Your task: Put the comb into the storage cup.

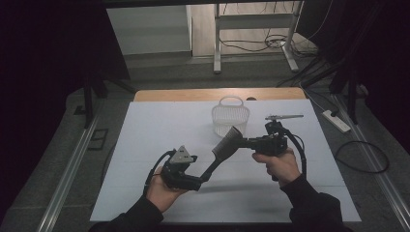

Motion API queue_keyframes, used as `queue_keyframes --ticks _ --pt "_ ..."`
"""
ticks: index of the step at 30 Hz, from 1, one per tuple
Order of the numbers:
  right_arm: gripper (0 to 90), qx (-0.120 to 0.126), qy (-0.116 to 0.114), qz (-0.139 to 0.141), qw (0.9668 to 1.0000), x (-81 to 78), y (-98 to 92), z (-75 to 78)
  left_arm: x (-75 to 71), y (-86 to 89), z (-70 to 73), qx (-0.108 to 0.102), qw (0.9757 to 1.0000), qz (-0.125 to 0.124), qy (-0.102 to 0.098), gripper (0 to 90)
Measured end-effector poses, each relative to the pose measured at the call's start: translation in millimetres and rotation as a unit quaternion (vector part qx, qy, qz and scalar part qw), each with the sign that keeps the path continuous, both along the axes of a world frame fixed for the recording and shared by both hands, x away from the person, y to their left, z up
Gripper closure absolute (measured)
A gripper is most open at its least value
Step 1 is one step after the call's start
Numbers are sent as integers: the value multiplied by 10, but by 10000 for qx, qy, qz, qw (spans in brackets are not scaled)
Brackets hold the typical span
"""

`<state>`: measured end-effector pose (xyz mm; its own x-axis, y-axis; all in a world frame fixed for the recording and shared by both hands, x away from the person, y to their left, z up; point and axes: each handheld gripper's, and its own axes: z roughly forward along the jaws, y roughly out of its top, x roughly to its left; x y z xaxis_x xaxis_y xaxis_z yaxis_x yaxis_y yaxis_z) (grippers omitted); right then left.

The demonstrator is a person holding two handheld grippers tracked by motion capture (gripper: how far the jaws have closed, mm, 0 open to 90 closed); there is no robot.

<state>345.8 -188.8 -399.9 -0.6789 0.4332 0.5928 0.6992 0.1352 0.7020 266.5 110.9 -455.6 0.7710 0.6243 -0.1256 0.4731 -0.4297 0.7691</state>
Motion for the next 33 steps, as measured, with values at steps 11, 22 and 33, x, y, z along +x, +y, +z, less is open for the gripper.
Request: queue_keyframes --ticks 11,22,33 --pt "840 -48 -150 -171 9997 -12 -54 43 24 216 21 -271 9990 238 270 56" --pt "839 -48 -246 -311 9992 -9 -100 78 -14 354 -14 -186 9991 284 245 1" --pt "840 -59 -300 -460 9985 7 -141 103 -68 434 -46 -25 9990 117 442 0"
